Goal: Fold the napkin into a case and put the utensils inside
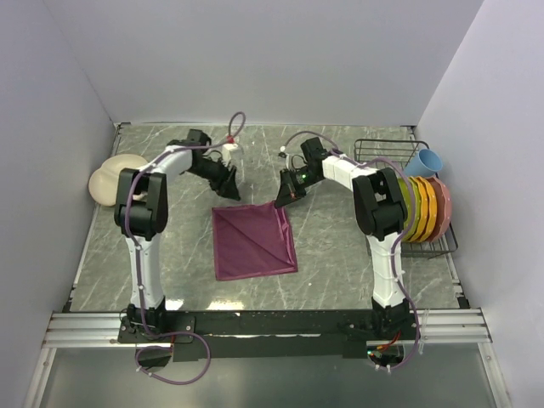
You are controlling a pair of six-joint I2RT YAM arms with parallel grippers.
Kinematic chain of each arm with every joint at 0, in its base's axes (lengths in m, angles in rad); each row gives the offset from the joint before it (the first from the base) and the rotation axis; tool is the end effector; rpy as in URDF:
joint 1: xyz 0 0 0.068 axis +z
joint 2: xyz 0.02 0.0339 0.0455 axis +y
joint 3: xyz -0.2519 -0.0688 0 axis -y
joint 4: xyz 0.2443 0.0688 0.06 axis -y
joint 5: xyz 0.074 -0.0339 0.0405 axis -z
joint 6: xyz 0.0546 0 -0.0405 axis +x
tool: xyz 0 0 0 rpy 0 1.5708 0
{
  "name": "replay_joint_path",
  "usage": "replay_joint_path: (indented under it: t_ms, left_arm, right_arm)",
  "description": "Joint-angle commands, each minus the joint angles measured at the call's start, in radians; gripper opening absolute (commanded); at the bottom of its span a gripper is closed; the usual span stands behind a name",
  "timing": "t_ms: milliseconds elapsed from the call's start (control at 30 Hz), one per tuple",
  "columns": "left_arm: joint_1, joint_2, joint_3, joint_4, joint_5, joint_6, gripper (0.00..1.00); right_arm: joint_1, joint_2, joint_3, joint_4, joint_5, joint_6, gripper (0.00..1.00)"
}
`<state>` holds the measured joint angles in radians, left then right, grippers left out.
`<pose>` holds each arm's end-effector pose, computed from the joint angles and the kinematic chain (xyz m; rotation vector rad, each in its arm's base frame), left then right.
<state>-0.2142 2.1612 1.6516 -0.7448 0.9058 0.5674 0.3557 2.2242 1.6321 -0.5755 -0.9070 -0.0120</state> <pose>0.4172 -0.1347 0.1536 1.1145 2.2035 -1.1104 0.4083 0.1976 0.1279 -0.7292 2.5064 1.3381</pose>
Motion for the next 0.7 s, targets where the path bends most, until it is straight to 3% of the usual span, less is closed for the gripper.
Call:
replay_joint_path:
  t_ms: [0,367,667]
  left_arm:
    - [0.038,0.034,0.056,-0.171,0.021,0.163,0.58]
    - [0.062,0.097,0.096,-0.304,-0.001,0.278,0.61]
    - [0.105,0.118,0.103,-0.416,-0.007,0.359,0.51]
  right_arm:
    - [0.02,-0.101,-0.011,0.026,0.003,-0.054,0.0]
    - [0.026,-0.179,-0.035,0.014,-0.053,-0.131,0.0]
    - [0.026,-0.215,-0.051,0.003,-0.07,-0.158,0.0]
